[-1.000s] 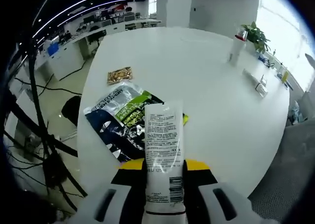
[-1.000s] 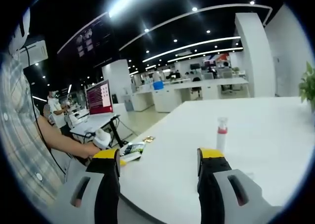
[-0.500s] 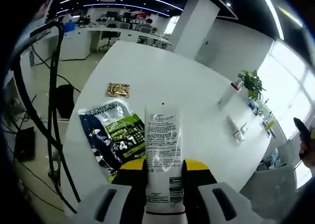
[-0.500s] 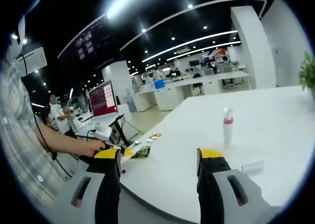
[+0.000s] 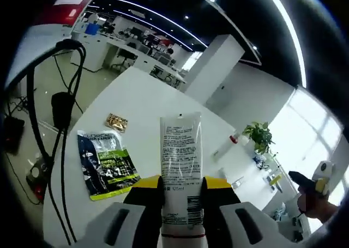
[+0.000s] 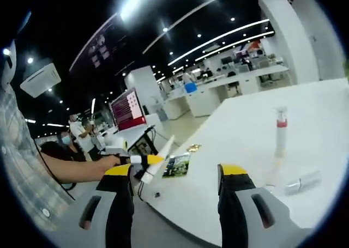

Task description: Arrange the skincare products in the storage area until every visible bottle or jar stands upright without overlapping.

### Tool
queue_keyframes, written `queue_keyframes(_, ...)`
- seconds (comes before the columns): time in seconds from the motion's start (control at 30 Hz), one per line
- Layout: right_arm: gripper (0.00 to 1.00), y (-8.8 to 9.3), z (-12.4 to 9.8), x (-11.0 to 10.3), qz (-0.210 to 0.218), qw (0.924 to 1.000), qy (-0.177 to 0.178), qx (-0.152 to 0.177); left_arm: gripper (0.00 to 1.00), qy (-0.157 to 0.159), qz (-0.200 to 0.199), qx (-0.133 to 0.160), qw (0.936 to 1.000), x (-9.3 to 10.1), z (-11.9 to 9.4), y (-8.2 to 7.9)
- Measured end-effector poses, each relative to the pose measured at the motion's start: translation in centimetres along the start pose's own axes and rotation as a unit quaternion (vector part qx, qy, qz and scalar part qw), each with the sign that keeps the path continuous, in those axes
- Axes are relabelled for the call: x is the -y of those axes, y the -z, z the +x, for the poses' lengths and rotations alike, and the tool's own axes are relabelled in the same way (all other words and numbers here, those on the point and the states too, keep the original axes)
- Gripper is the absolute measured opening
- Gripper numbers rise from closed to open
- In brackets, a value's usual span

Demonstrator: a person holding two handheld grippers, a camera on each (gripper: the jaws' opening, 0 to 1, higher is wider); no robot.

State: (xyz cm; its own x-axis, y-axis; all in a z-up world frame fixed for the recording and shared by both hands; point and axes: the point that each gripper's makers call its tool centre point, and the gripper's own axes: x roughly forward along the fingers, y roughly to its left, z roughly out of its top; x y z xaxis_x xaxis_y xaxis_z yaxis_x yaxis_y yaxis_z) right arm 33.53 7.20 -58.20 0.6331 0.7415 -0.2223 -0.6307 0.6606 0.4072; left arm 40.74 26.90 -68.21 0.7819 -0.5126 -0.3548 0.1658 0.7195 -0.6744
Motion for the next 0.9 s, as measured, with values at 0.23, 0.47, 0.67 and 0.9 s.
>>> queue_keyframes(0.23, 0.59, 0.6, 0.3, -0.8, 0.017, 0.9998, -0.011, 0.0, 0.26, 0.063, -0.01, 0.032, 0.9974, 3.9, -1.0, -0.9)
queue_keyframes(0.47, 0.57, 1.7, 0.3, -1.1, 0.049, 0.9985, -0.024, -0.011, 0.26, 0.132, -0.01, 0.031, 0.9907, 7.9, -1.5, 0.0)
queue_keyframes(0.67, 0.59, 1.4, -0.1, -2.5, 0.079, 0.9953, -0.056, 0.002, 0.26, 0.229, 0.012, 0.002, 0.9733, 12.5, -2.1, 2.0)
queue_keyframes(0.9, 0.58, 1.5, -0.8, -4.0, 0.09, 0.9911, -0.097, 0.012, 0.26, 0.346, 0.04, -0.034, 0.937, 18.2, -3.5, 5.3)
